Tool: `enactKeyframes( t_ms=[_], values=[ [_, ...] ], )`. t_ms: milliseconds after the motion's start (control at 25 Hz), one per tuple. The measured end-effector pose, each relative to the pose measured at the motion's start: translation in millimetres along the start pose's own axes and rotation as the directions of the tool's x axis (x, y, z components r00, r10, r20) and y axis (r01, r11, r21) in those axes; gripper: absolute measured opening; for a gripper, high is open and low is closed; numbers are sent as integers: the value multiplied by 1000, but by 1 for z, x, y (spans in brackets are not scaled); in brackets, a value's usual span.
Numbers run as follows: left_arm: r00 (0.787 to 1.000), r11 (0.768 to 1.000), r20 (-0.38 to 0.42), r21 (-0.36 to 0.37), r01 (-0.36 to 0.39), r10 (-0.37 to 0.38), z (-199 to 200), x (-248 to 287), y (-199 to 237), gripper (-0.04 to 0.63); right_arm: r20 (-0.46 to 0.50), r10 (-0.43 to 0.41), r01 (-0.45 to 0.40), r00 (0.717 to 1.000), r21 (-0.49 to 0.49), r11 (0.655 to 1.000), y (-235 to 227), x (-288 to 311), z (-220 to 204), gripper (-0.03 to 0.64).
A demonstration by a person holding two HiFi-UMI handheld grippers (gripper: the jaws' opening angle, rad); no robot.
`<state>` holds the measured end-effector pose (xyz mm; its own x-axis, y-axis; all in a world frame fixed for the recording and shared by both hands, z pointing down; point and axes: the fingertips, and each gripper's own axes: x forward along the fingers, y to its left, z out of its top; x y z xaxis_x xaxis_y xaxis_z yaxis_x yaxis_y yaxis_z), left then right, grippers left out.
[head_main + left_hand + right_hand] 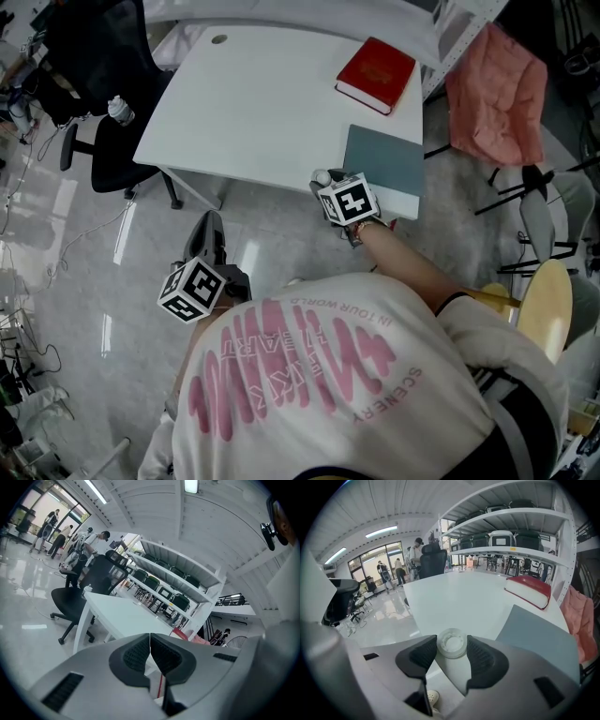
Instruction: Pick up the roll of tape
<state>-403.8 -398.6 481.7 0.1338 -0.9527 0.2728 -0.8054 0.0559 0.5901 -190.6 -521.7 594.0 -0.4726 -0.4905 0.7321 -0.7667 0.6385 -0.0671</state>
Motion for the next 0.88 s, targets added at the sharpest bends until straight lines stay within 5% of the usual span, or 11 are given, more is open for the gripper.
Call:
enactKeyframes(
  t_ms=[880],
  values=[
    [1000, 1000, -5, 11, 10, -10, 2, -18, 0, 25, -35, -18, 18, 999, 8, 1000, 1, -8, 2, 215]
  ],
)
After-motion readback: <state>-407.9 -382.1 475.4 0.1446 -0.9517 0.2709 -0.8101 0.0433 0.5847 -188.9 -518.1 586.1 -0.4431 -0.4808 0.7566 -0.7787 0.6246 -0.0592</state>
